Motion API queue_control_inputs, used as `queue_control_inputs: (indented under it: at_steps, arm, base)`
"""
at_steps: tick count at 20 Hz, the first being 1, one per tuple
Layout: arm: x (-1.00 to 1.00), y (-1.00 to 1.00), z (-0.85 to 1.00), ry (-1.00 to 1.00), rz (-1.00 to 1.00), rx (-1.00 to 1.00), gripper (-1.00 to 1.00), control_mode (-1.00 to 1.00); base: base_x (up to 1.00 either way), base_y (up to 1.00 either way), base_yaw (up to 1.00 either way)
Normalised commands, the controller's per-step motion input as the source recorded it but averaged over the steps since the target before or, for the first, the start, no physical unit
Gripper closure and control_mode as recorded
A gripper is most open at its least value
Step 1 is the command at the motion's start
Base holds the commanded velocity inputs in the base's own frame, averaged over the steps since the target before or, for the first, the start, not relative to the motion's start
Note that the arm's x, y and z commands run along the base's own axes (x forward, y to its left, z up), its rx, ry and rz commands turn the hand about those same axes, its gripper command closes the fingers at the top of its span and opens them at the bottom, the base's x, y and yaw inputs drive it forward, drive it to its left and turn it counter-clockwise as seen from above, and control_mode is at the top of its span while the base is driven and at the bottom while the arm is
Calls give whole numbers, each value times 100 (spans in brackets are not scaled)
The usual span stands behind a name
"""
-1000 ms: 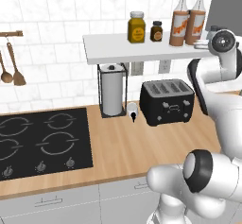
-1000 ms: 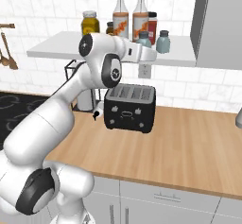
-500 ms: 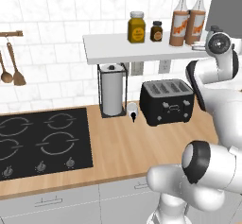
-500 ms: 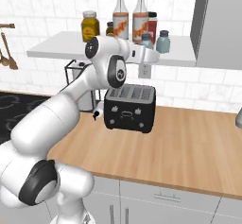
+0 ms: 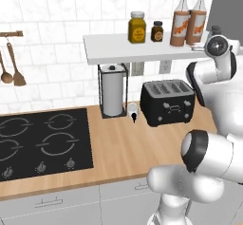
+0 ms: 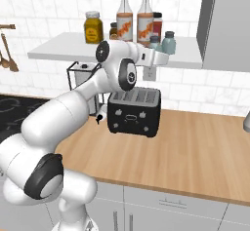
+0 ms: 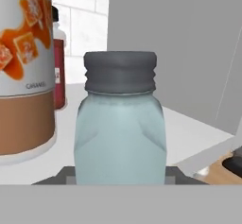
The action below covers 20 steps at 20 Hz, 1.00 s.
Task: Put the shaker and condiment bottle from the counter next to their counterparts in the cabinet.
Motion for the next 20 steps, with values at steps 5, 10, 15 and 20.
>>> queue_control_inputs:
  at_steps: [5, 10, 15, 20]
  arm:
    - [35, -7, -4, 0, 0, 0, 100, -100]
    - [23, -18, -14, -3, 2, 0, 100, -100]
    - [6, -23, -21, -5, 6, 1, 100, -100]
    - [20, -13, -16, -1, 4, 0, 100, -100]
  base:
    - [0, 0, 0]
    - [0, 0, 0]
    - [0, 0, 0]
    - [0, 0, 0]
